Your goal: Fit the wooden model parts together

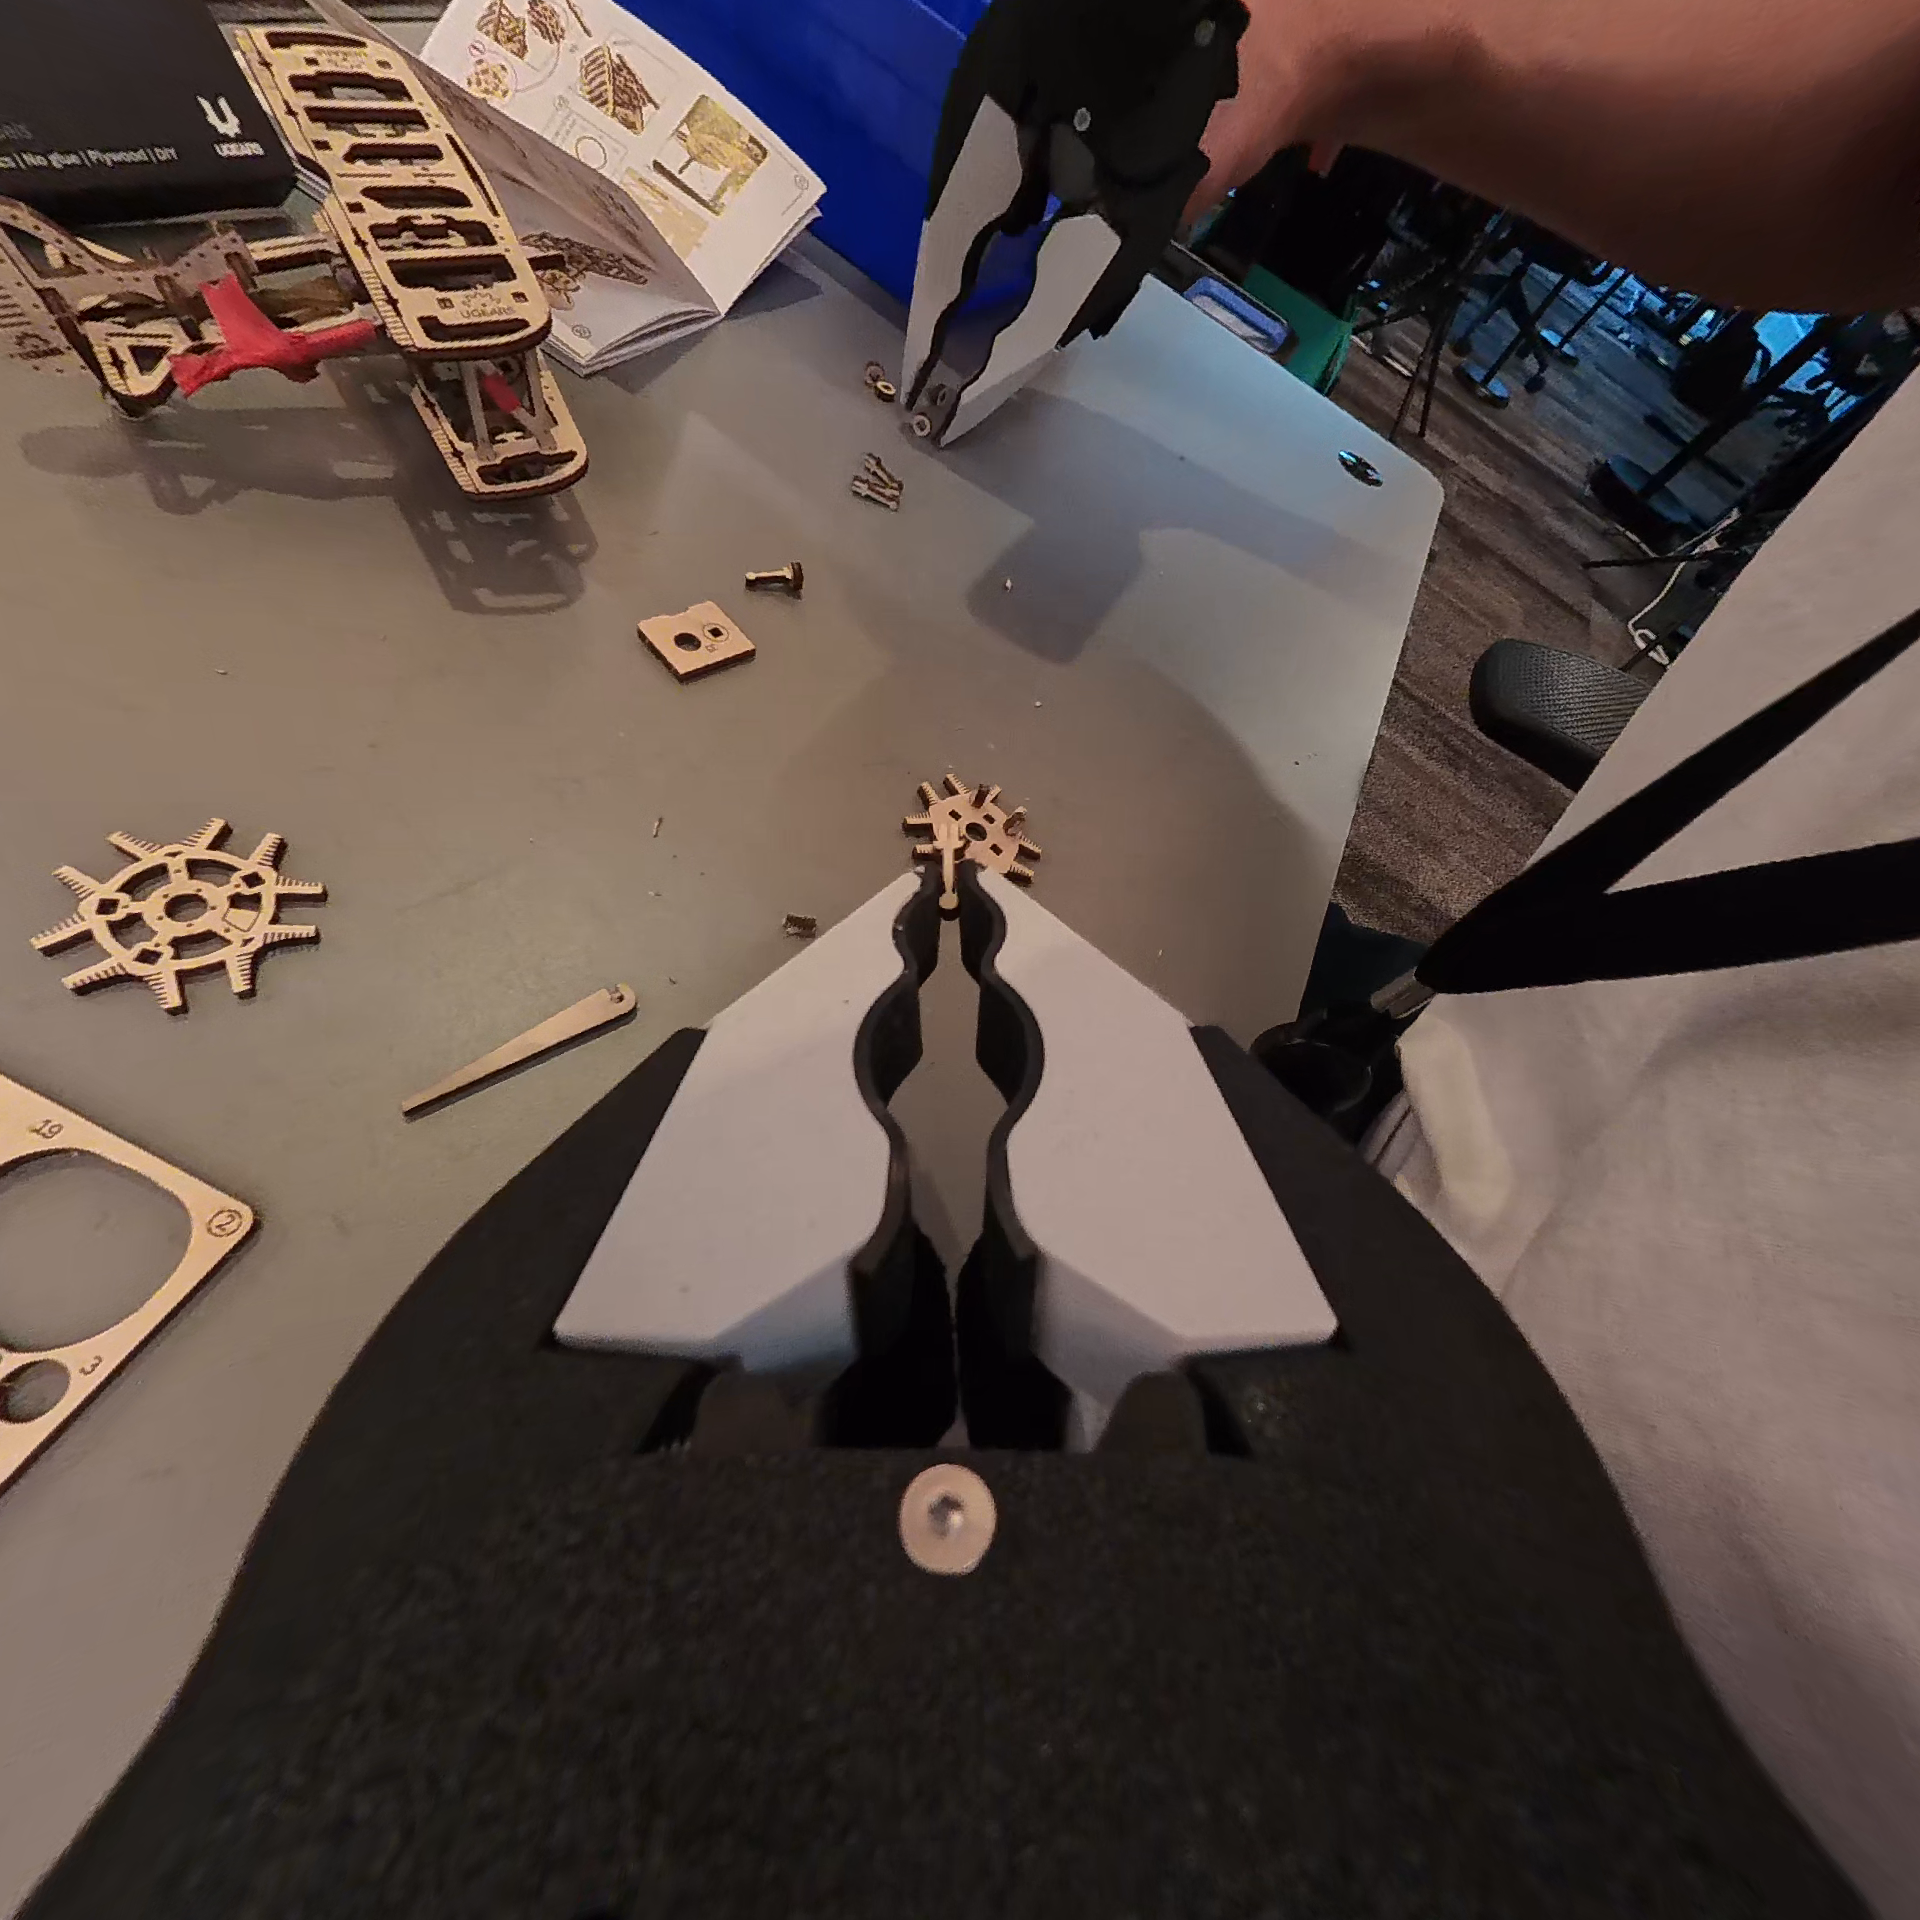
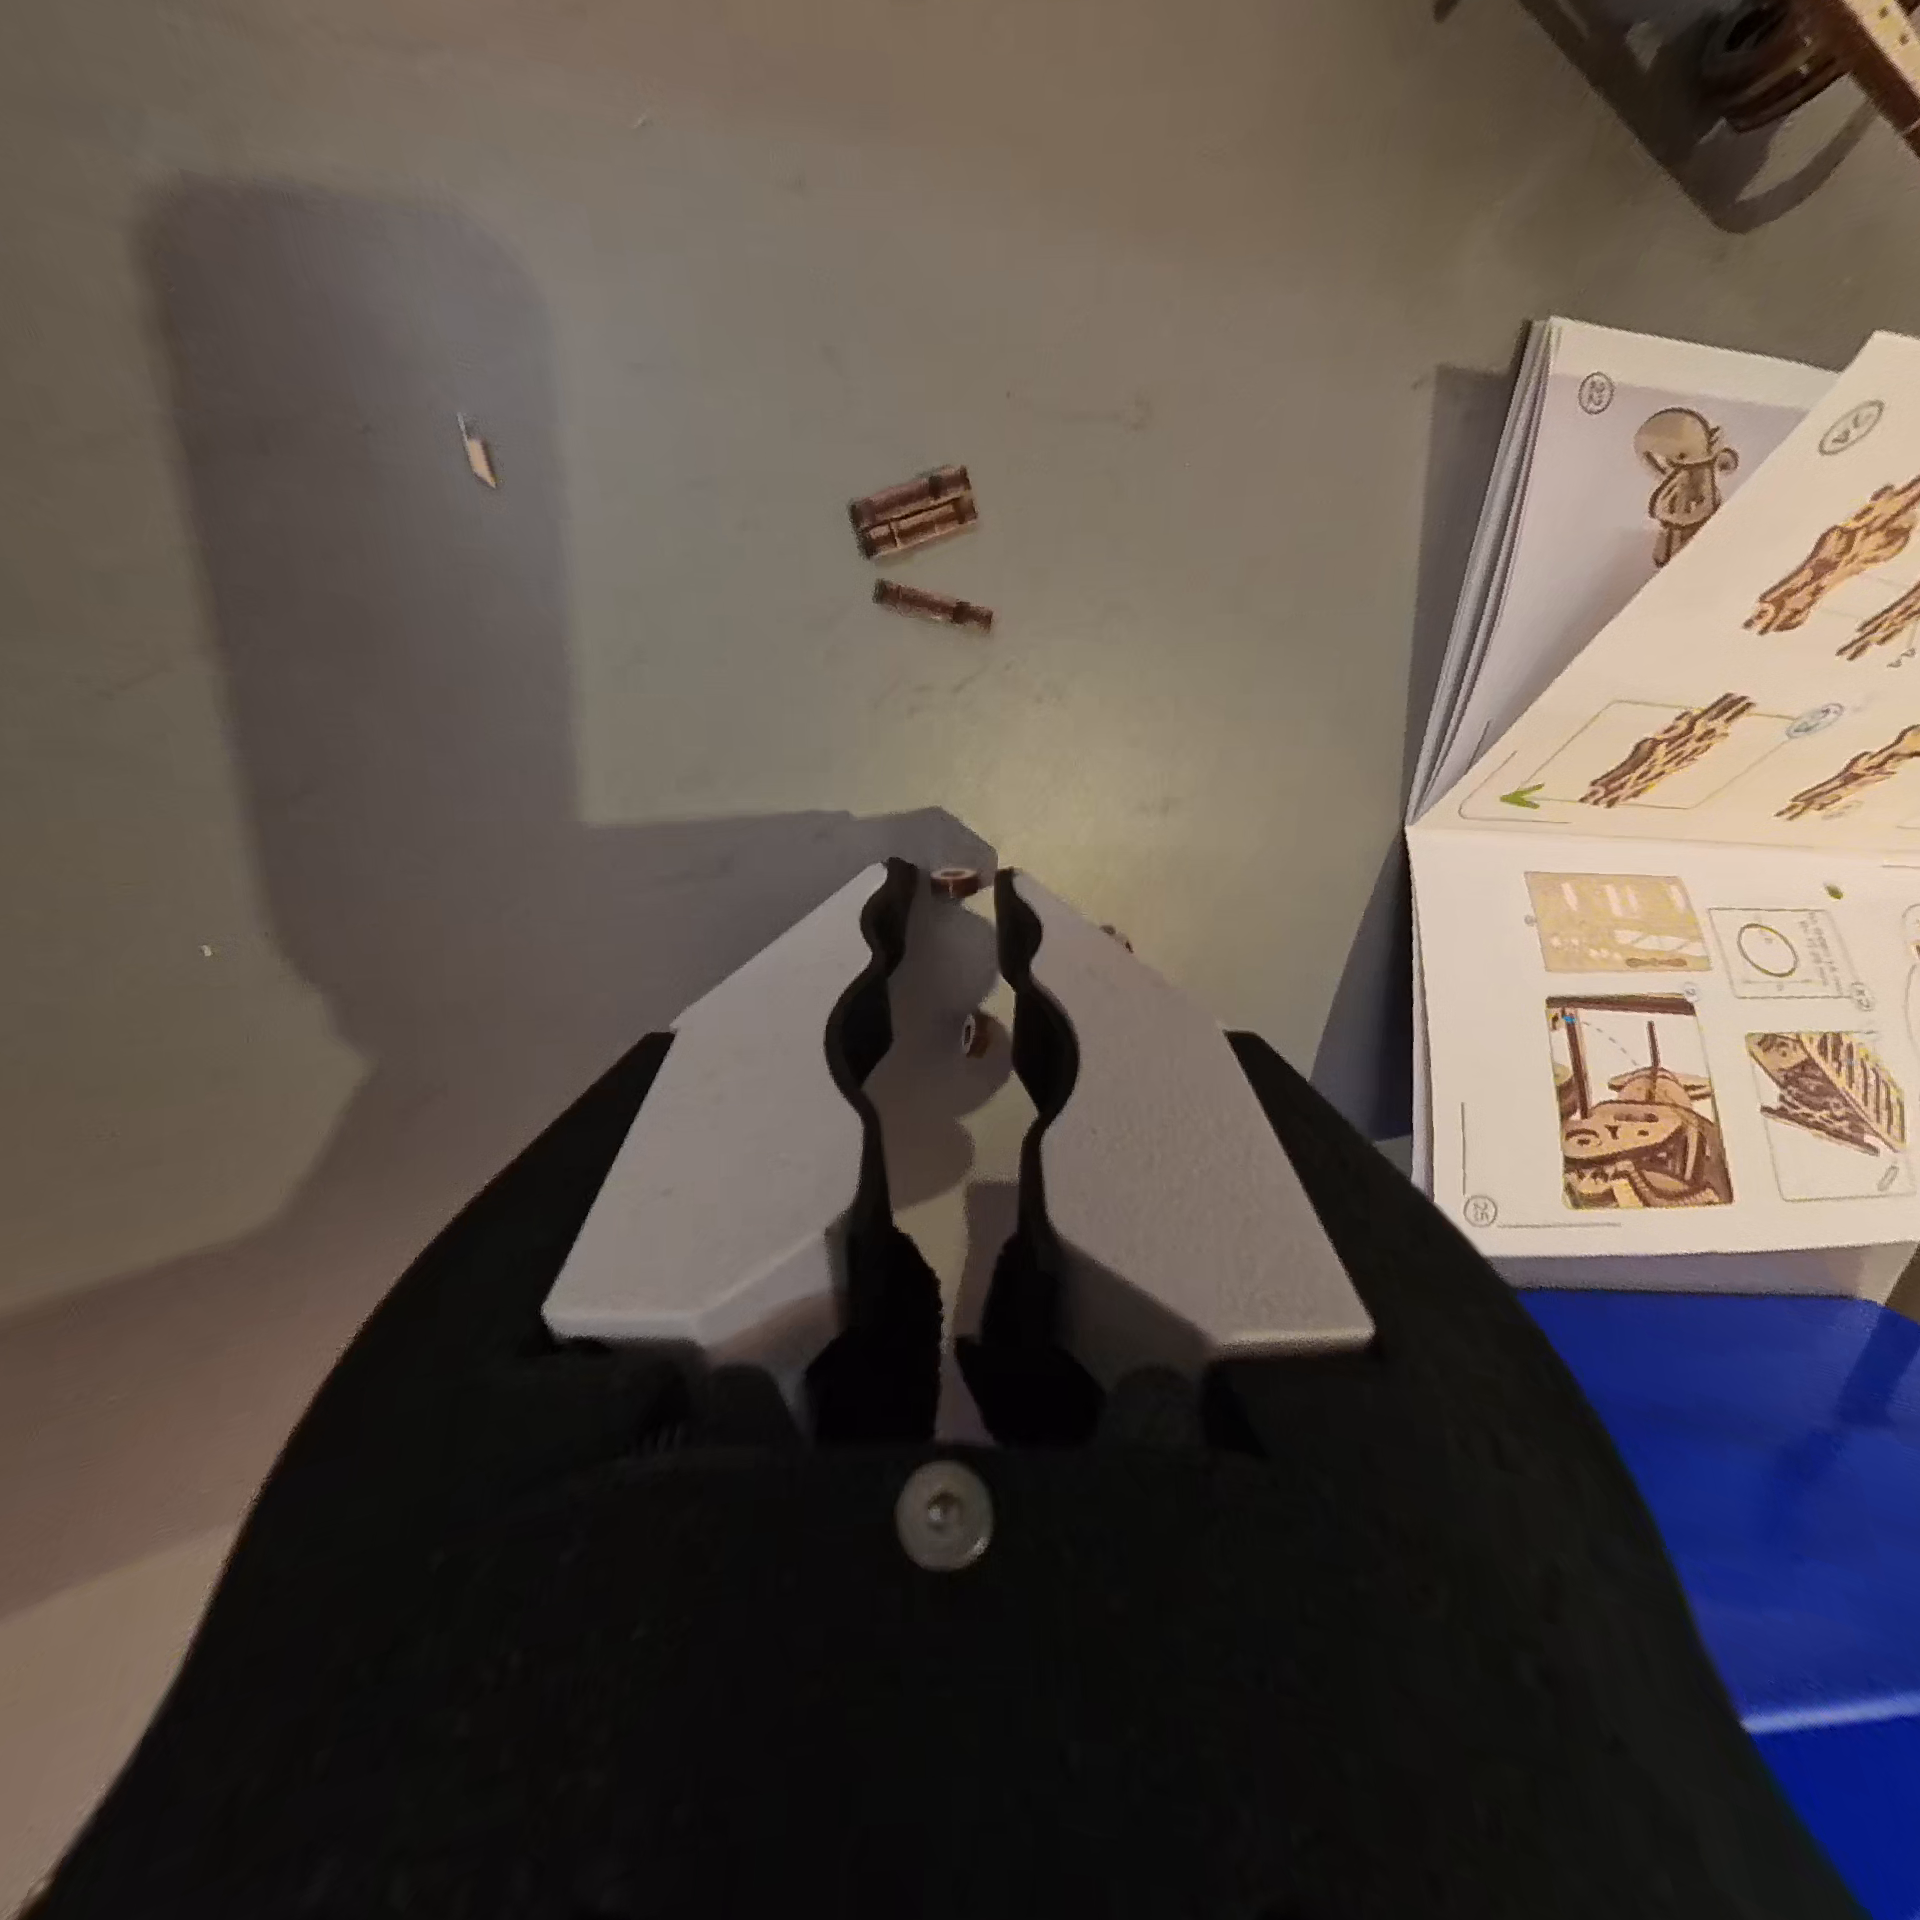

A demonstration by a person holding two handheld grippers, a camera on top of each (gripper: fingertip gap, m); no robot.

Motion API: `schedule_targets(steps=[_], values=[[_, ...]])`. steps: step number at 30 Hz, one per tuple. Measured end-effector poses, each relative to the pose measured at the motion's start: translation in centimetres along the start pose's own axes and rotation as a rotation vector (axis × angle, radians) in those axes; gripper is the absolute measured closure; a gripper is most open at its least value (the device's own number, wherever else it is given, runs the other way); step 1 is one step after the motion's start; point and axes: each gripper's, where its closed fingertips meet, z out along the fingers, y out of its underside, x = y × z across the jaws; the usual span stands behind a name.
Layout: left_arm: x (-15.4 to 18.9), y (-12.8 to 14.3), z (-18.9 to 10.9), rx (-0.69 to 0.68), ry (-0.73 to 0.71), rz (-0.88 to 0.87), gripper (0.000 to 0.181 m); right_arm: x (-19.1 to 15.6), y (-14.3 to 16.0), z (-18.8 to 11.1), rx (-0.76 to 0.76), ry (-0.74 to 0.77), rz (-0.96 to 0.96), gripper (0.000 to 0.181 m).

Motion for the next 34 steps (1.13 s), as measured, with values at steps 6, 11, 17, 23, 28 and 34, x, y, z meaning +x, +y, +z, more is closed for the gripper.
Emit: schedule_targets(steps=[6,11,17,23,28,34], values=[[-0.1,-0.1,-0.2,0.006,-0.008,0.001,0.181,0.0,-0.1,0.1,0.000,-0.028,0.016,0.174],[-0.1,-0.5,-0.3,0.026,-0.007,-0.001,0.181,0.2,-1.4,-0.4,0.084,0.002,0.122,0.174],[0.6,-4.1,-0.8,0.256,0.050,-0.138,0.181,-1.0,-18.2,-9.1,1.021,-0.148,0.588,0.174],[1.5,-7.9,-1.9,0.518,0.116,-0.265,0.181,-2.4,-27.2,-13.4,1.710,-0.391,1.002,0.175],[2.6,-10.1,-2.5,0.620,0.223,-0.335,0.181,-3.5,-29.4,-13.0,1.822,-0.535,1.059,0.175],[3.0,-10.2,-2.9,0.620,0.213,-0.326,0.181,-4.1,-30.2,-13.6,1.915,-0.639,1.090,0.174]])
